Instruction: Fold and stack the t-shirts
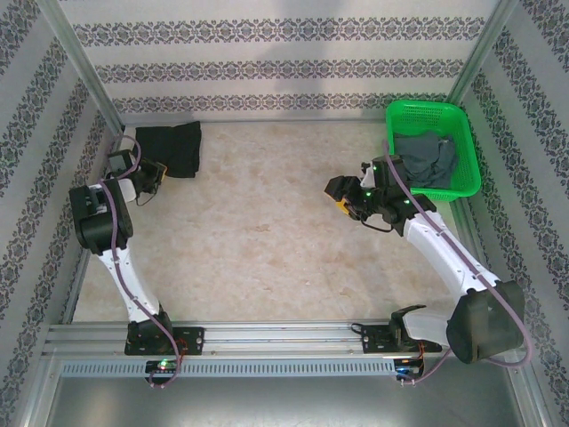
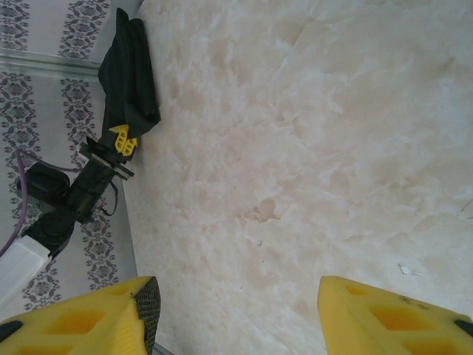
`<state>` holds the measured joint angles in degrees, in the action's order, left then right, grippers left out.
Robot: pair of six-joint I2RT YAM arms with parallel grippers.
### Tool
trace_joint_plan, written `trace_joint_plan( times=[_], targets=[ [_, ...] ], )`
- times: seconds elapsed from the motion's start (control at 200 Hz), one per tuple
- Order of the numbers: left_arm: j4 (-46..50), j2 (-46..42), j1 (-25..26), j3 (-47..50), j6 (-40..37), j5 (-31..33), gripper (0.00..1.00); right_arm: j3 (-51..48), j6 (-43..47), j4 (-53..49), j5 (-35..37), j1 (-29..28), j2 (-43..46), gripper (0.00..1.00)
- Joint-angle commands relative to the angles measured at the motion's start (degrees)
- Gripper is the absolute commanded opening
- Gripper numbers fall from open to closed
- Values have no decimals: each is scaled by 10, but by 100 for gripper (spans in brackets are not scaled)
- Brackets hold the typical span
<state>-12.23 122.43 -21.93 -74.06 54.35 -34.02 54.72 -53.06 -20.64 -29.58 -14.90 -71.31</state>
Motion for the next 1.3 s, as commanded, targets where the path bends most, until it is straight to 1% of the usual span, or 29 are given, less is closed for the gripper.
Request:
trace_joint_plan(
  times=[0.0, 0.03, 0.045, 0.13, 0.185, 0.19, 0.195, 0.2, 0.21, 0.23, 0.33, 0.39, 0.4, 0.41, 0.425, 0.52, 0.61, 0.704, 0.769, 0.804, 0.854, 0.899, 0.919, 0.954, 1.019, 1.064, 1.129, 1.199, 1.294],
  targets=[
    [40, -7, -13, -14, -34, 23, 0, 17, 18, 11, -7, -6, -3, 60],
    [49, -17, -14, -11, -40, 32, 0, 17, 19, 19, -7, -4, -1, 60],
    [53, -22, -13, -8, -45, 37, 5, 17, 19, 26, -7, -4, 1, 60],
    [74, -73, -12, 17, -67, 70, 51, 15, 18, 69, -10, -3, 14, 62],
    [84, -119, -11, 40, -78, 91, 71, 13, 16, 98, -8, -3, 21, 64],
    [86, -123, -10, 43, -79, 93, 71, 13, 15, 101, -8, -4, 22, 64],
    [87, -128, -10, 46, -80, 95, 78, 13, 15, 104, -8, -3, 23, 64],
    [87, -130, -11, 49, -81, 96, 80, 13, 14, 107, -8, -4, 23, 64],
    [90, -140, -11, 53, -82, 99, 91, 13, 13, 111, -8, -3, 25, 64],
    [92, -161, -11, 65, -83, 106, 99, 12, 12, 120, -8, -3, 26, 65],
    [117, -270, -5, 126, -86, 136, 100, 12, 9, 155, -17, -1, 28, 66],
    [148, -340, 0, 166, -86, 159, 100, 18, 13, 154, -17, 1, 29, 71],
    [152, -352, 1, 173, -85, 160, 100, 19, 14, 152, -15, 1, 30, 78],
    [157, -361, 1, 180, -83, 162, 100, 20, 16, 149, -14, 2, 31, 92],
    [163, -381, 1, 190, -80, 163, 100, 22, 19, 144, -12, 3, 31, 97],
    [208, -475, 16, 252, -51, 192, 100, 39, 50, 61, 37, 16, 47, 98],
    [184, -563, 62, 319, -20, 243, 100, 40, 87, -13, 90, 39, 66, 98],
    [205, -618, 130, 326, -33, 311, 100, 33, 135, -61, 144, 57, 82, 98],
    [269, -611, 201, 279, -85, 357, 100, 35, 174, -88, 192, 58, 81, 98],
    [315, -601, 252, 248, -121, 415, 100, 37, 191, -103, 227, 58, 77, 98],
    [368, -589, 330, 215, -162, 528, 100, 40, 202, -126, 284, 58, 63, 98],
    [391, -584, 386, 211, -180, 627, 100, 41, 209, -140, 351, 59, 52, 98],
    [392, -584, 403, 215, -188, 657, 100, 39, 211, -141, 382, 60, 49, 98],
    [385, -588, 417, 229, -210, 694, 100, 28, 221, -131, 426, 62, 46, 98],
    [322, -611, 418, 275, -294, 692, 100, -16, 267, -66, 472, 72, 52, 98],
    [216, -635, 418, 336, -386, 691, 100, -58, 311, 12, 480, 77, 61, 98],
    [129, -656, 407, 400, -418, 739, 100, -127, 366, 129, 508, 69, 73, 98],
    [54, -648, 373, 445, -469, 701, 100, -183, 439, 223, 545, 53, 72, 98],
    [10, -591, 352, 448, -504, 661, 100, -204, 474, 247, 532, 57, 44, 98]
  ],
)
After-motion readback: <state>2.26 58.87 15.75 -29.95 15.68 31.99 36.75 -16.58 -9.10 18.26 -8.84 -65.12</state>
